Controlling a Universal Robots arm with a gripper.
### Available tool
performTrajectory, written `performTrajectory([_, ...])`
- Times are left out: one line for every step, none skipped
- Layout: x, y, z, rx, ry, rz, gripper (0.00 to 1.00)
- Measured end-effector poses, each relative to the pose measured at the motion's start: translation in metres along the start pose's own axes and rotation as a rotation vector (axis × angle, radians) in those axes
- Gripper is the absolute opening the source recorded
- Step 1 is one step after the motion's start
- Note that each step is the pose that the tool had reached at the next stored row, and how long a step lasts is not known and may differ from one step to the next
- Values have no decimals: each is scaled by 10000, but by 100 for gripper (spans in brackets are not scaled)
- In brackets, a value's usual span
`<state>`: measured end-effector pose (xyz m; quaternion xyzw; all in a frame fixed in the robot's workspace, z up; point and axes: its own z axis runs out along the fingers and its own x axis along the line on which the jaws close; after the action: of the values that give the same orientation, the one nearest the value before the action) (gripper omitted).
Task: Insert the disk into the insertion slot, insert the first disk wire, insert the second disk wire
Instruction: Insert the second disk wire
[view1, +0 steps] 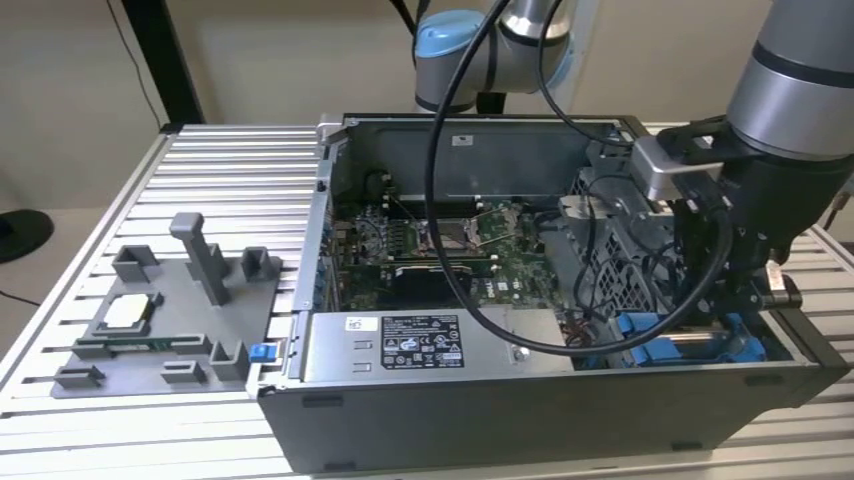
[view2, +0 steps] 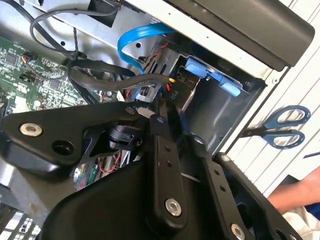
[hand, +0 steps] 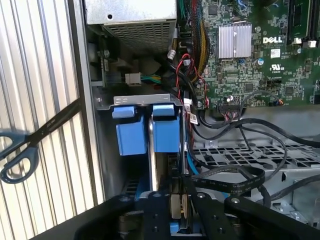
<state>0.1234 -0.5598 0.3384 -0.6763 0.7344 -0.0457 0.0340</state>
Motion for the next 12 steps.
performTrajectory([0, -2, -21, -1, -3, 0, 100])
performTrajectory([1, -6, -51, 0, -2, 0, 100])
performTrajectory([1, -8, -75, -1, -3, 1, 100])
performTrajectory([1, -11, -98, -1, -2, 1, 100])
performTrajectory([2, -14, -122, -1, -2, 0, 100])
performTrajectory([2, -17, -153, -1, -2, 1, 100])
performTrajectory([2, -21, -191, -1, -3, 1, 100])
performTrajectory([3, -26, -230, -1, 0, 0, 100])
performTrajectory([3, -31, -273, -1, -3, 0, 100])
performTrajectory([4, -36, -314, -1, -2, 0, 100])
performTrajectory([4, -40, -351, -2, -1, 0, 100])
performTrajectory([5, -44, -392, -2, -3, 0, 100])
